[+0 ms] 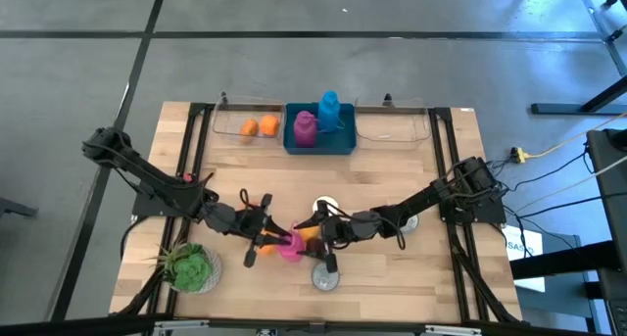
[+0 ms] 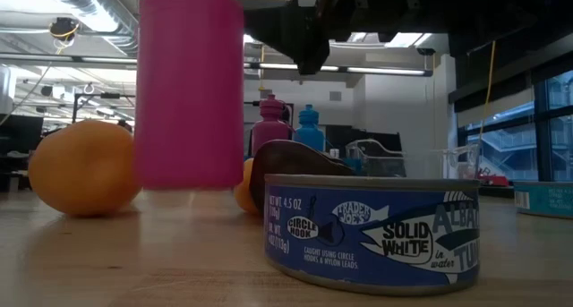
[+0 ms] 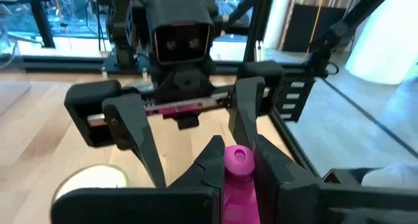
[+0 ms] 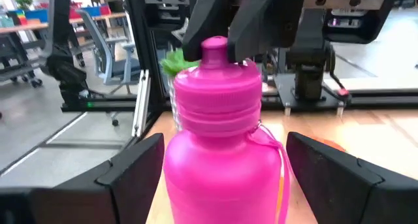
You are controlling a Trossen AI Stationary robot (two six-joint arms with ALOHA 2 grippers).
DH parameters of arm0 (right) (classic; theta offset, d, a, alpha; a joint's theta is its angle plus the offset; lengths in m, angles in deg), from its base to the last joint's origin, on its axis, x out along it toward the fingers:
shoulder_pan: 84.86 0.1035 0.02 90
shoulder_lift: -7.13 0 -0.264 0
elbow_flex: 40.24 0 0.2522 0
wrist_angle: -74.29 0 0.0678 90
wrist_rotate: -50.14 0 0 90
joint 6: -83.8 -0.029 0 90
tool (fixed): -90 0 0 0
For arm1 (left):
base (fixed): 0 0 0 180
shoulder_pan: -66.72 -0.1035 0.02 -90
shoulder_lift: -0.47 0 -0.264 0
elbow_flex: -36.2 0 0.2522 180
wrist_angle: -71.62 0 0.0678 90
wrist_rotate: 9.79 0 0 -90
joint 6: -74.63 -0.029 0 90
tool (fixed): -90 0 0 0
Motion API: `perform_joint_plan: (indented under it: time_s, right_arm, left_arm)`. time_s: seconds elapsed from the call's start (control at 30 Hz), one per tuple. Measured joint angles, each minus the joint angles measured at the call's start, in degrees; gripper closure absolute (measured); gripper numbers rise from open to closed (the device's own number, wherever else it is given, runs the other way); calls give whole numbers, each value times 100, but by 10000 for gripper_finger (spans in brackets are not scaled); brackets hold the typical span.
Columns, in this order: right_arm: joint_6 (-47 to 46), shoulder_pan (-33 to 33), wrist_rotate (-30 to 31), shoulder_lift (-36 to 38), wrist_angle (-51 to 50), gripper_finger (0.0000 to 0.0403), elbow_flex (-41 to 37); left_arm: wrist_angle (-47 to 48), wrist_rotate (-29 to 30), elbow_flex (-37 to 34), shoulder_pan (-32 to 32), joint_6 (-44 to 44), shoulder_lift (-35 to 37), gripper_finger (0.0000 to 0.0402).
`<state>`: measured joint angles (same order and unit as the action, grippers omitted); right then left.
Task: Pick & Place Food Item
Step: Put the pink water bottle into the blue bin
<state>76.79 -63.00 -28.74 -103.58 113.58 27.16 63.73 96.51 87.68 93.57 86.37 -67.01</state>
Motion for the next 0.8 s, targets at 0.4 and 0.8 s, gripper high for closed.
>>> perform_joint_plan:
  time_s: [0.4, 0.8]
  right_arm:
    - [554, -270, -38, 201, 539, 80, 70]
    - [1041, -772, 3, 1029, -278, 80, 70]
  left_arm:
    - [1040, -463, 594, -438, 131, 229, 374]
    - [1947, -456, 1639, -1277, -1285, 229, 375]
